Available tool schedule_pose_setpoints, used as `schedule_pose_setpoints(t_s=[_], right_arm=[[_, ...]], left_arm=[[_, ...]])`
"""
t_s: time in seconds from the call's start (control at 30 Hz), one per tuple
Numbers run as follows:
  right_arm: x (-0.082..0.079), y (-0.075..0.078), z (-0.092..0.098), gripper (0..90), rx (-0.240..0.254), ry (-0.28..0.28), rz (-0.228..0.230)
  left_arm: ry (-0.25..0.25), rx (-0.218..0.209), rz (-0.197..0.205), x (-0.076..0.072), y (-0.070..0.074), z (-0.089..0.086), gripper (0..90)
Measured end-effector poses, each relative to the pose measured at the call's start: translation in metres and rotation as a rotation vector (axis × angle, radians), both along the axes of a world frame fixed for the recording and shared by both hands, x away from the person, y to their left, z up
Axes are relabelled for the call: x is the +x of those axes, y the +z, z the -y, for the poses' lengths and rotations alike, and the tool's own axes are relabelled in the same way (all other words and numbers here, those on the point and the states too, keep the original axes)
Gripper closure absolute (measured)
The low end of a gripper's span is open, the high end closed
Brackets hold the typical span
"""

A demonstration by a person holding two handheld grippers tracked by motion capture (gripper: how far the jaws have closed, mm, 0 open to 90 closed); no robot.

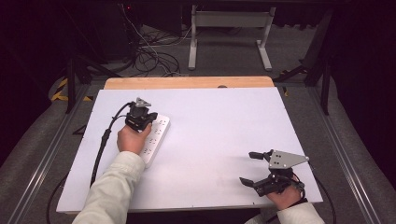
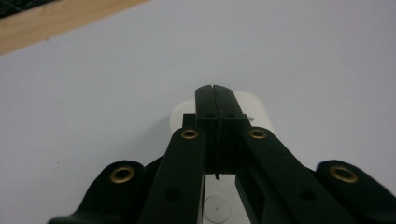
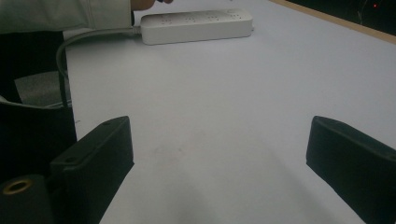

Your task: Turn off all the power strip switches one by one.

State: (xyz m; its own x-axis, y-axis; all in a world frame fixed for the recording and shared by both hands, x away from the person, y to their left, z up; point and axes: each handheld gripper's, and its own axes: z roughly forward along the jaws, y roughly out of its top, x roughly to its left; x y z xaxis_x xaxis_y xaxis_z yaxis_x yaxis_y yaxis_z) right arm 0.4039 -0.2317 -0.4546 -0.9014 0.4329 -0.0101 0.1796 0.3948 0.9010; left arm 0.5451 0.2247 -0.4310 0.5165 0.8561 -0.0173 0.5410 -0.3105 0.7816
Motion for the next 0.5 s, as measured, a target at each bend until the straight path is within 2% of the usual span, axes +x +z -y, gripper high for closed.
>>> schedule_pose_setpoints(t_s=[0.03, 0.1, 0.17, 0.2, 0.4, 0.5], right_arm=[[0.001, 0.000, -0.001, 7.8, -0.003, 0.002, -0.001], [0.001, 0.000, -0.002, 7.8, -0.003, 0.005, -0.002], [0.000, 0.000, -0.002, 7.8, -0.005, 0.004, 0.000], [0.000, 0.000, -0.002, 7.8, -0.006, 0.004, 0.001], [-0.002, 0.001, 0.000, 7.8, 0.000, -0.005, 0.005], [-0.002, 0.001, -0.001, 7.8, -0.001, -0.005, 0.003]], left_arm=[[-0.010, -0.010, -0.002, -0.002, 0.004, 0.000, 90.0], [-0.035, 0.019, 0.002, -0.006, 0.009, 0.000, 90.0], [-0.039, 0.035, -0.002, -0.008, 0.011, -0.001, 90.0], [-0.035, 0.024, -0.008, -0.009, 0.012, -0.003, 90.0], [-0.038, 0.028, 0.019, -0.017, 0.020, -0.008, 90.0], [-0.037, 0.033, 0.047, -0.022, 0.025, -0.009, 90.0]])
